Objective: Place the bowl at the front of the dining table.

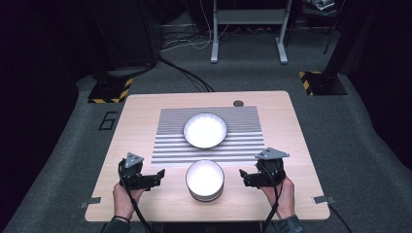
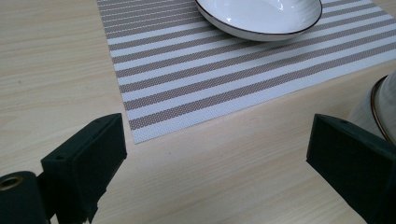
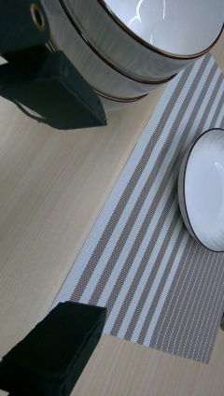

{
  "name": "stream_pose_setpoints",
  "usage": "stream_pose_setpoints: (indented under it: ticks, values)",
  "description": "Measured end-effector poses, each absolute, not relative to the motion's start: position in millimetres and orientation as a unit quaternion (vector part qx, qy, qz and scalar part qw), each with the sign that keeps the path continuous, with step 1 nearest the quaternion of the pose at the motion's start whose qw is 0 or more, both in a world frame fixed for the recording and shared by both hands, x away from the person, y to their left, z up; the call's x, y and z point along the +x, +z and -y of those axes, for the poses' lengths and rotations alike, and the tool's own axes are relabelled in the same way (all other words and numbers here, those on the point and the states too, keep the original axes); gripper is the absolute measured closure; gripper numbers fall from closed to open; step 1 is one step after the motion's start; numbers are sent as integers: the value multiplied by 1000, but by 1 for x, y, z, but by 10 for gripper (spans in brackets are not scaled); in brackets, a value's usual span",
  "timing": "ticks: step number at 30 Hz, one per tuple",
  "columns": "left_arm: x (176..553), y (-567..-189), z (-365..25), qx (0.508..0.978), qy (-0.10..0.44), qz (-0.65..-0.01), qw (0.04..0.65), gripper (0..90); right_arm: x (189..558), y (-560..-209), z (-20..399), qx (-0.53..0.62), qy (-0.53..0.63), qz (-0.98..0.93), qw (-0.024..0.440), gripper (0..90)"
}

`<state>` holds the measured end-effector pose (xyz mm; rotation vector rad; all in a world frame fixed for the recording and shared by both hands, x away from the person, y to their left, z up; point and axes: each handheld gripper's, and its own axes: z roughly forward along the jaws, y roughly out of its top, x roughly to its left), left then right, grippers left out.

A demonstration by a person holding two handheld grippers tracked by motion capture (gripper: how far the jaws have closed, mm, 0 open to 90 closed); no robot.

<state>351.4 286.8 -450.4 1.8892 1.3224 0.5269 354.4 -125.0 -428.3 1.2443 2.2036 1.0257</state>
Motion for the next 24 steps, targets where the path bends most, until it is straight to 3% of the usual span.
stream_pose_setpoints:
  ticks: [24]
  values:
    - [349, -436, -272, 751, 201, -493, 390, 52, 353, -413, 105, 421, 373, -802, 201, 77]
